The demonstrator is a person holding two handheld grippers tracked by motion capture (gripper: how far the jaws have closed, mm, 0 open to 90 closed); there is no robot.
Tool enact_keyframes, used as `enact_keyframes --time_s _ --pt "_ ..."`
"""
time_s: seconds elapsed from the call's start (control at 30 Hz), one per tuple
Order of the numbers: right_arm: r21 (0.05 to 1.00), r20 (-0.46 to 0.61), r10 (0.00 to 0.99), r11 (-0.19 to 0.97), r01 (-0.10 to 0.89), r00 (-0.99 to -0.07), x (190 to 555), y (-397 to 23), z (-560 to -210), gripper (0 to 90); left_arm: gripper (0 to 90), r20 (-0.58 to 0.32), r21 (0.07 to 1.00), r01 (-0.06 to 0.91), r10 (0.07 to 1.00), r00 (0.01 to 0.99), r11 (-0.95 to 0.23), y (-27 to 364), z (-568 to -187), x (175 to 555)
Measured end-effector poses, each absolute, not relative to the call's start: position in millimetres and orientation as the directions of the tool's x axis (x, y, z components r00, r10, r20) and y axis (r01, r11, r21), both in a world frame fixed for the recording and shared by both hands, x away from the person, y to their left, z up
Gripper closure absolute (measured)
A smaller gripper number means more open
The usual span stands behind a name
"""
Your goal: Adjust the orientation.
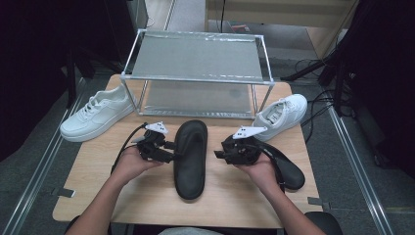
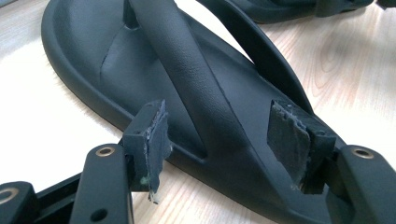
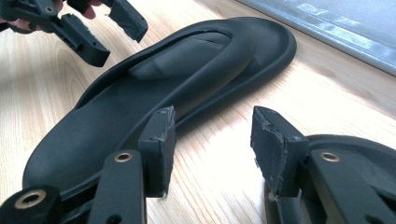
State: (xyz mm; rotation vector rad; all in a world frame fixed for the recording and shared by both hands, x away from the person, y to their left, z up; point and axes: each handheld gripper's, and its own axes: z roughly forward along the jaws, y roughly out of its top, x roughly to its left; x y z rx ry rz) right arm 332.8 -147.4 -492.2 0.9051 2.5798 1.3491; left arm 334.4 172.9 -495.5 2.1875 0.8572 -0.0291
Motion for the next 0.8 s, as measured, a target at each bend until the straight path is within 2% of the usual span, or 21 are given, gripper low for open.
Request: enact_keyframes --time_s 0.8 --pt "0.806 0.145 0.603 0.387 0.447 -0.784 313 -188 -480 51.3 39.5 -0.238 0.674 0.550 0.560 0.793 -0.492 161 -492 351"
